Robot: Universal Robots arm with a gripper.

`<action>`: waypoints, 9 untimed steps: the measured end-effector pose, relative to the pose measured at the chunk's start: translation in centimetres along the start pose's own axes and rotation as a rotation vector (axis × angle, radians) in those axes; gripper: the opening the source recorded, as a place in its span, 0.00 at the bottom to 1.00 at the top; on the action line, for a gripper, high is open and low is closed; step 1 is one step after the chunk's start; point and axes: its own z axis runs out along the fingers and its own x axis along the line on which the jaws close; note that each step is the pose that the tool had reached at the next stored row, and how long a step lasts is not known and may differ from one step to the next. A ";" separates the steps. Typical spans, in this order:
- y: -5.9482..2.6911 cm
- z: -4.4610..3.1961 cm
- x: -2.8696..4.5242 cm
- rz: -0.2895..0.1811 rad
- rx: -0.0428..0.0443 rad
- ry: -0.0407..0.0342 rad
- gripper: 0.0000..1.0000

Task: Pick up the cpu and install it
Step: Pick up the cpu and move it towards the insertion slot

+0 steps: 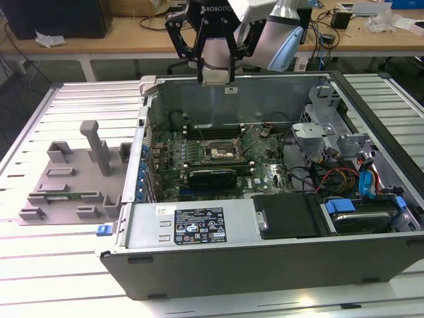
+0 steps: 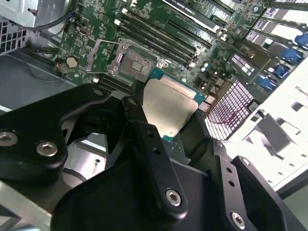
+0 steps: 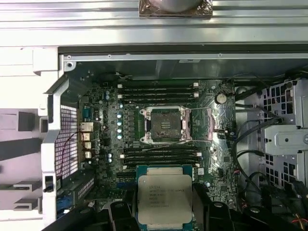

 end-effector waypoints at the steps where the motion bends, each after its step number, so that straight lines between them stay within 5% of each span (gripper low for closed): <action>1: 0.00 0.18 -0.08 0.000 0.0001 0.0008 0.55; 9: 0.09 2.56 -0.92 0.001 0.0004 0.0152 0.55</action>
